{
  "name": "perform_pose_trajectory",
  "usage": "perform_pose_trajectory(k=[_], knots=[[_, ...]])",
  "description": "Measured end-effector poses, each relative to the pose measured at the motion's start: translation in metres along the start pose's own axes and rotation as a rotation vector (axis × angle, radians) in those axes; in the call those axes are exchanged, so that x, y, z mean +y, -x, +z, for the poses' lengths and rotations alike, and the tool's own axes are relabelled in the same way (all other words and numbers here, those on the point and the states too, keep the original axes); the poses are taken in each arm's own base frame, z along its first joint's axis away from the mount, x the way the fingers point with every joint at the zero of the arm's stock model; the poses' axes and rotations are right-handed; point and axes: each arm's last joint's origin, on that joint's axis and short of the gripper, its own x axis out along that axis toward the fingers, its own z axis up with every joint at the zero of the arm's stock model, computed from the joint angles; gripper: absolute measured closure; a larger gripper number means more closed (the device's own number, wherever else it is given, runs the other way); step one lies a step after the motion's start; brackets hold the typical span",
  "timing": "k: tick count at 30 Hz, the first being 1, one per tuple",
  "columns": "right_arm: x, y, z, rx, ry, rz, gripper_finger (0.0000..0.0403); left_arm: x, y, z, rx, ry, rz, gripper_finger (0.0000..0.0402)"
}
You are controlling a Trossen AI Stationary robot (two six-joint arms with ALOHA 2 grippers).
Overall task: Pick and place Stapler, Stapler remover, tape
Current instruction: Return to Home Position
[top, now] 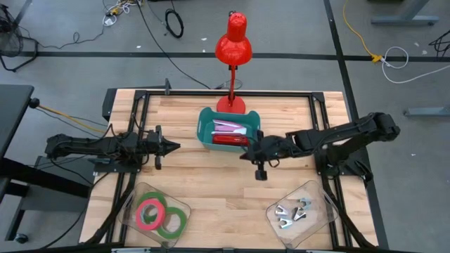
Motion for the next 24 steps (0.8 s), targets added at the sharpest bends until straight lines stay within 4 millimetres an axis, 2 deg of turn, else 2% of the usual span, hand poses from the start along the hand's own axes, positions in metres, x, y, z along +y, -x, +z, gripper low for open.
perform_pose_trajectory(k=[9, 14, 21, 24], knots=[[-0.022, -0.002, 0.012, -0.117, 0.032, -0.056, 0.0401, 0.000, 0.000, 0.000, 0.000, 0.000, 0.000, 0.0374], [-0.030, 0.004, 0.015, -0.156, 0.041, -0.083, 0.0401, 0.000, 0.000, 0.000, 0.000, 0.000, 0.000, 0.0374], [-0.037, 0.011, 0.003, -0.242, 0.028, -0.114, 0.0401, 0.000, 0.000, 0.000, -0.001, 0.000, 0.000, 0.0374], [-0.038, 0.017, -0.009, -0.248, 0.024, -0.120, 0.0401, 0.000, 0.000, 0.000, -0.001, 0.000, 0.000, 0.0374]])
